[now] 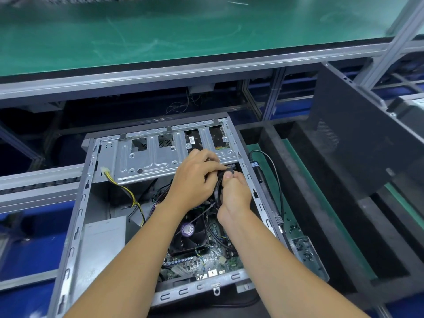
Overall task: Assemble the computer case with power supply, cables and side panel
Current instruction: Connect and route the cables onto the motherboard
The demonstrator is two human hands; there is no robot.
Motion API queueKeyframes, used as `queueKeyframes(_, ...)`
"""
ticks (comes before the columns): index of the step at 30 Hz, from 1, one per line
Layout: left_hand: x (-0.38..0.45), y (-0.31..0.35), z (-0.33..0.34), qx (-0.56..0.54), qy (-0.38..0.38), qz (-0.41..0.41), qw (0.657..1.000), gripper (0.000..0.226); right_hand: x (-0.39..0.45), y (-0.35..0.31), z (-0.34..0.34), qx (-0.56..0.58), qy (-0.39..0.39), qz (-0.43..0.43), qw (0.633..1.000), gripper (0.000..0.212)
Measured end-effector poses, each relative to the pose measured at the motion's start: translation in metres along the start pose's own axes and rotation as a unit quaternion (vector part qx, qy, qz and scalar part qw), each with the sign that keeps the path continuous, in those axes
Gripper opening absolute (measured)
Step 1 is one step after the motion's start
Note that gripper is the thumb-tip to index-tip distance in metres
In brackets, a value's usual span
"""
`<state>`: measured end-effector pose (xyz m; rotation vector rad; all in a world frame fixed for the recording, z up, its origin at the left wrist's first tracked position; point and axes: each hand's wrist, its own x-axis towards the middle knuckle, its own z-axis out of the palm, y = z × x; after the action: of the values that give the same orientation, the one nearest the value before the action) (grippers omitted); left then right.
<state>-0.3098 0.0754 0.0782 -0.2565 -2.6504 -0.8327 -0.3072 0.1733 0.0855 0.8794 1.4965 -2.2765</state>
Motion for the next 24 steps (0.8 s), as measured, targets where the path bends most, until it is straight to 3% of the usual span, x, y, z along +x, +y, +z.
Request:
queueKeyframes(14,-0.0004,0.0022,-0.0017,-0.034,0.015,-0.011,0.999,0.029,-0.0025,-0.007,0.0,-0.017,0.001,-0.004,1.0,0.033)
queueKeyframes(24,0.0002,-0.0011,-0.0034,-0.023,0.019,-0.006,1.0,0.023,0.001,-0.003,-0.0017,-0.081,-0.013,-0.011,0.997,0.019)
